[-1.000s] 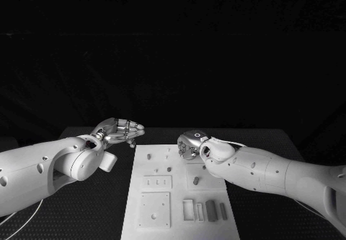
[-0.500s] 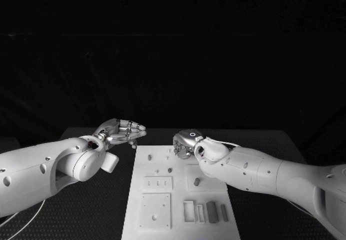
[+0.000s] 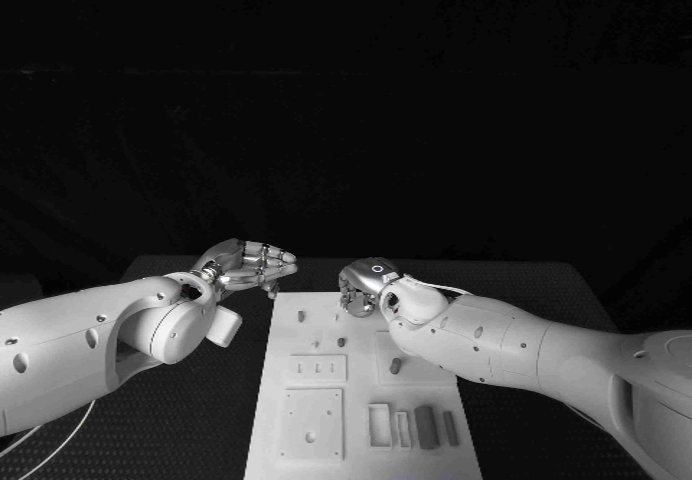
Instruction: Assemble the parts on the task board
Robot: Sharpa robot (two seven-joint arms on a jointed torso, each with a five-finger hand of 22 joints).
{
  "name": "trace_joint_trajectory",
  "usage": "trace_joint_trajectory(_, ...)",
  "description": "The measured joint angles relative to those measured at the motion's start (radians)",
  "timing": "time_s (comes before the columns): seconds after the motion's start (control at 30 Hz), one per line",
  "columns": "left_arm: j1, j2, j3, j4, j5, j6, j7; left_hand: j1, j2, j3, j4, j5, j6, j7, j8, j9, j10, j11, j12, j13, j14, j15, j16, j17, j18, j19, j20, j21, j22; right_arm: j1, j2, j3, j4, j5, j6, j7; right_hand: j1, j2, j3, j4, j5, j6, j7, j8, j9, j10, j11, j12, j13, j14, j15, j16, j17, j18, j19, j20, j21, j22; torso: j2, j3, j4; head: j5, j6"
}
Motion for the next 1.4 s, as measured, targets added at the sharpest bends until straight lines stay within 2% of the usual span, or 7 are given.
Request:
trace_joint_trajectory(0.4, 0.015, -0.001, 0.0, 0.014, 0.0, 0.0, 0.0, 0.0, 0.0, 0.0, 0.0, 0.0, 0.0, 0.0, 0.0, 0.0, 0.0, 0.0, 0.0, 0.001, 0.0, 0.0, 0.0, -0.001, 0.0, 0.0, 0.0, 0.0, 0.001, 0.0, 0.026, 0.0, -0.035, -0.001, -0.008, -0.002, 0.0, 0.0, 0.0, 0.0, -0.003, -0.002, -0.002, -0.003, 0.007, -0.003, 0.0, 0.0, 0.0, -0.002, 0.002, 0.0, 0.0, -0.004, -0.004, -0.003, 0.0, 0.0, 0.008, -0.0014, 0.0077, 0.005, 0.003)
trace_joint_trajectory(0.7, 0.02, -0.001, 0.0, 0.024, 0.0, -0.001, 0.0, 0.0, 0.0, 0.0, 0.0, 0.0, 0.0, 0.0, 0.0, 0.0, 0.0, -0.001, 0.0, 0.002, 0.0, 0.0, 0.0, -0.001, 0.0, 0.001, 0.002, 0.0, 0.002, 0.0, 0.037, 0.0, -0.047, -0.001, -0.01, -0.002, 0.0, 0.0, 0.0, 0.0, -0.004, -0.002, -0.002, -0.007, 0.015, -0.003, 0.0, -0.001, 0.012, -0.002, 0.002, 0.0, 0.0, -0.005, -0.005, -0.004, 0.0, 0.0, 0.02, -0.0034, 0.0158, 0.0, 0.006)
trace_joint_trajectory(0.97, 0.02, 0.001, 0.0, 0.024, 0.0, -0.001, 0.0, 0.0, 0.0, 0.003, 0.003, 0.0, 0.0, 0.0, 0.0, 0.001, 0.0, -0.001, -0.004, 0.001, 0.0, 0.0, 0.0, -0.002, 0.0, 0.0, 0.003, 0.0, 0.002, 0.005, 0.037, 0.003, -0.054, -0.004, -0.02, 0.0, 0.0, 0.0, 0.005, 0.003, -0.003, -0.003, -0.003, -0.006, 0.014, -0.003, 0.0, 0.001, 0.01, -0.001, 0.002, 0.0, 0.0, -0.005, -0.003, -0.007, 0.0, 0.0, 0.03, -0.0058, 0.0204, -0.006, 0.006)
trace_joint_trajectory(1.4, 0.021, 0.0, 0.0, 0.024, 0.0, -0.001, 0.0, 0.0, 0.0, 0.005, 0.0, 0.0, 0.0, 0.0, -0.004, 0.0, 0.0, -0.001, -0.004, 0.002, 0.0, 0.0, 0.0, -0.003, 0.0, 0.0, 0.003, 0.0, 0.002, 0.007, 0.029, 0.004, -0.047, -0.013, -0.032, 0.0, 0.0, 0.0, 0.006, 0.003, -0.002, -0.001, -0.001, -0.006, 0.014, -0.004, 0.0, 0.0, 0.012, -0.001, 0.005, 0.0, 0.0, -0.005, -0.003, -0.006, 0.004, 0.0, 0.035, -0.0065, 0.0199, -0.007, 0.002)
